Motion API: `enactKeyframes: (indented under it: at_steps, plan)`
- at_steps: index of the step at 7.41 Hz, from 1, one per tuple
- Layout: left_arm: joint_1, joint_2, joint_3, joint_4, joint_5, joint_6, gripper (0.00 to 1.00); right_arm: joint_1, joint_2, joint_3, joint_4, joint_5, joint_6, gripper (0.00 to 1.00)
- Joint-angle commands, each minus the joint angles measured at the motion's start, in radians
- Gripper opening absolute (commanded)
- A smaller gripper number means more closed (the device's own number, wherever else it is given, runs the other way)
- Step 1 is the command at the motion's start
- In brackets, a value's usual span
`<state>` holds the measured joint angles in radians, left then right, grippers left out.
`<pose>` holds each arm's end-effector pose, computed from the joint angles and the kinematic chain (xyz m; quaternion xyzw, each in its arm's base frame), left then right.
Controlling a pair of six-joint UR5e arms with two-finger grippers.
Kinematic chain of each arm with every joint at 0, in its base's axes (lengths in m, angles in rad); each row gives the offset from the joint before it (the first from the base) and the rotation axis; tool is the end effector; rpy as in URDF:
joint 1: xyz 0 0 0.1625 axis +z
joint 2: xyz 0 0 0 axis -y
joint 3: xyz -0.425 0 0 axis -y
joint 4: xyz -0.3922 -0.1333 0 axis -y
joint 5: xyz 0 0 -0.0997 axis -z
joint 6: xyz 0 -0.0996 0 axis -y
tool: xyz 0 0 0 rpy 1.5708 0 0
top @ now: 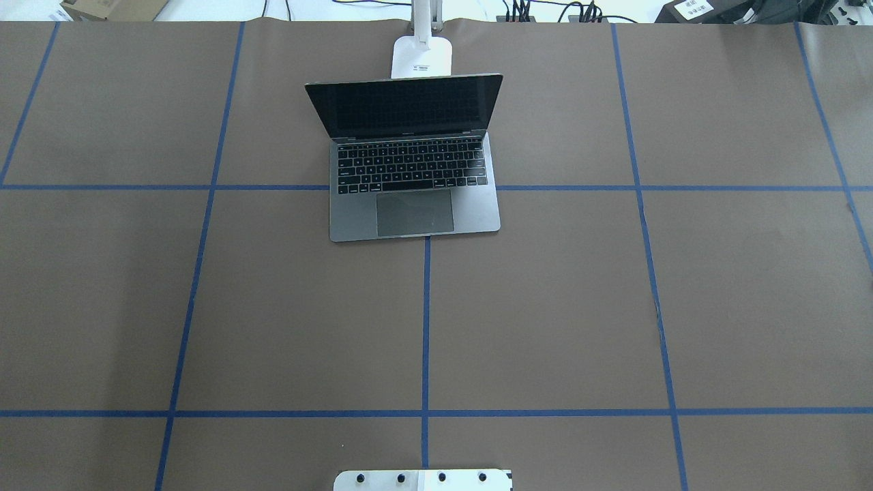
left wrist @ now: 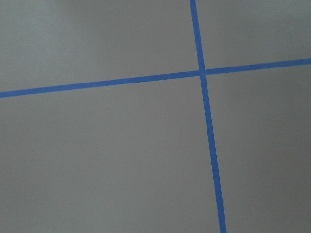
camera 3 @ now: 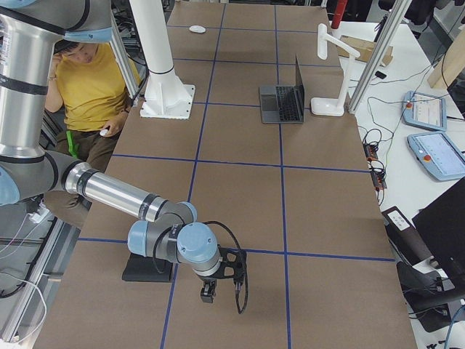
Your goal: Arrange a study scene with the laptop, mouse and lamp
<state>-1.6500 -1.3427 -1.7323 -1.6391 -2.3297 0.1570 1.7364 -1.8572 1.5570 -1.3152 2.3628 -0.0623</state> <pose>-0.0958 -0.3887 0.6747 0.0444 0.3677 0.0364 0.9282 0.1194 -0.3360 0.7605 0.0234 -0.3855 0.0562 0.9207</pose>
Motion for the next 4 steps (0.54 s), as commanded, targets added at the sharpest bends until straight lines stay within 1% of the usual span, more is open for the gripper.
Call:
enactKeyframes:
  at_steps: [1, 2, 3, 4]
  plan:
    - [-0.008, -0.009, -0.010, 0.154, 0.000, 0.102, 1.00, 0.008, 0.006, -0.006, -0.002, 0.026, -0.054, 1.00]
    - [-0.010, -0.009, -0.010, 0.159, 0.000, 0.102, 1.00, 0.027, 0.006, 0.005, 0.001, 0.016, -0.057, 1.00]
    - [-0.011, -0.004, -0.009, 0.157, -0.002, 0.102, 1.00, 0.093, -0.002, -0.020, -0.007, 0.161, -0.057, 1.00]
    - [-0.011, 0.000, -0.006, 0.156, -0.002, 0.102, 1.00, 0.136, -0.063, -0.044, 0.001, 0.192, -0.062, 1.00]
